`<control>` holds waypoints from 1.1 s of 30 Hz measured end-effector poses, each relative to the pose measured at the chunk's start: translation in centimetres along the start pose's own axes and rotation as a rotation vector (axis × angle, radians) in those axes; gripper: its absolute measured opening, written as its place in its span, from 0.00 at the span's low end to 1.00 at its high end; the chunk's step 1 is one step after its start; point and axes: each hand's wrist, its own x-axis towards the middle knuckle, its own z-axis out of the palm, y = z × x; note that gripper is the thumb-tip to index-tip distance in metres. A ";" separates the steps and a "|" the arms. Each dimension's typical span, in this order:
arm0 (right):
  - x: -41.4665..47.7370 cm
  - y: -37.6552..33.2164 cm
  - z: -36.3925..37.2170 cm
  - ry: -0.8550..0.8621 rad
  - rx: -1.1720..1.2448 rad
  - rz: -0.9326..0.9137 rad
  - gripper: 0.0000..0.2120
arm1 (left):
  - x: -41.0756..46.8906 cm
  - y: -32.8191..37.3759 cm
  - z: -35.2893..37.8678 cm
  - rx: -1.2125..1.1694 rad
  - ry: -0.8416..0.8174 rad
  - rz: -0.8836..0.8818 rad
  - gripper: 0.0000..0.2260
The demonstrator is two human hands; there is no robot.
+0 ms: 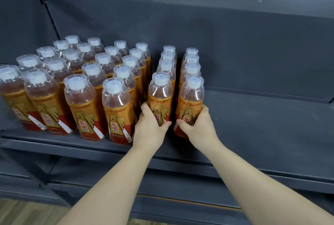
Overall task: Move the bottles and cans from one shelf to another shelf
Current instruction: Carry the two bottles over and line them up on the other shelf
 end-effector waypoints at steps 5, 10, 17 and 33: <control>0.5 0.2 0.0 -0.020 0.017 0.002 0.36 | 0.7 0.0 0.4 -0.003 0.004 0.029 0.39; 1.5 0.5 0.2 -0.036 0.017 0.004 0.35 | 1.4 0.1 0.6 0.036 0.007 0.050 0.40; 2.1 1.2 0.4 -0.043 -0.011 -0.013 0.36 | 1.5 0.1 0.6 0.070 0.000 0.055 0.41; 2.1 1.4 0.7 -0.021 -0.021 -0.009 0.34 | 1.1 -0.3 1.1 0.097 0.023 0.093 0.40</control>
